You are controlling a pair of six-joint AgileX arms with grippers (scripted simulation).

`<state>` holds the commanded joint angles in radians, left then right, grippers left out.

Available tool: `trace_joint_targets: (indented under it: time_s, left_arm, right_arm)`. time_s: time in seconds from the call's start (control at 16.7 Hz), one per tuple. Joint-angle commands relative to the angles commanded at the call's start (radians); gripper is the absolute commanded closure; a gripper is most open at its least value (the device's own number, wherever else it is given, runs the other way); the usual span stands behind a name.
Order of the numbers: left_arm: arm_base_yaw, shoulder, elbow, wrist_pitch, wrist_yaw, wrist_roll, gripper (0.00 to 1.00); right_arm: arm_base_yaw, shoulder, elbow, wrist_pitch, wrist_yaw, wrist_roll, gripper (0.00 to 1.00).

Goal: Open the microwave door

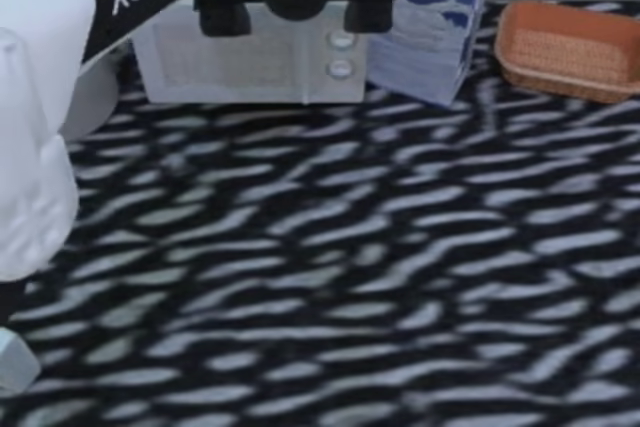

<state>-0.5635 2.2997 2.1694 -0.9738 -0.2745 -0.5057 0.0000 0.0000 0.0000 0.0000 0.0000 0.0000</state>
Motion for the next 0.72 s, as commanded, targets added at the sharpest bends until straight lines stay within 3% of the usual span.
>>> trace_joint_targets:
  time_s: [0.36,0.72]
  left_arm:
    - [0.013,0.038,-0.016,0.050,0.006,0.012,0.00]
    - [0.013,0.038,-0.016,0.050,0.006,0.012,0.45]
  right_arm:
    - [0.000,0.000,0.000,0.000,0.000,0.000,0.00]
    - [0.000,0.000,0.000,0.000,0.000,0.000,0.00]
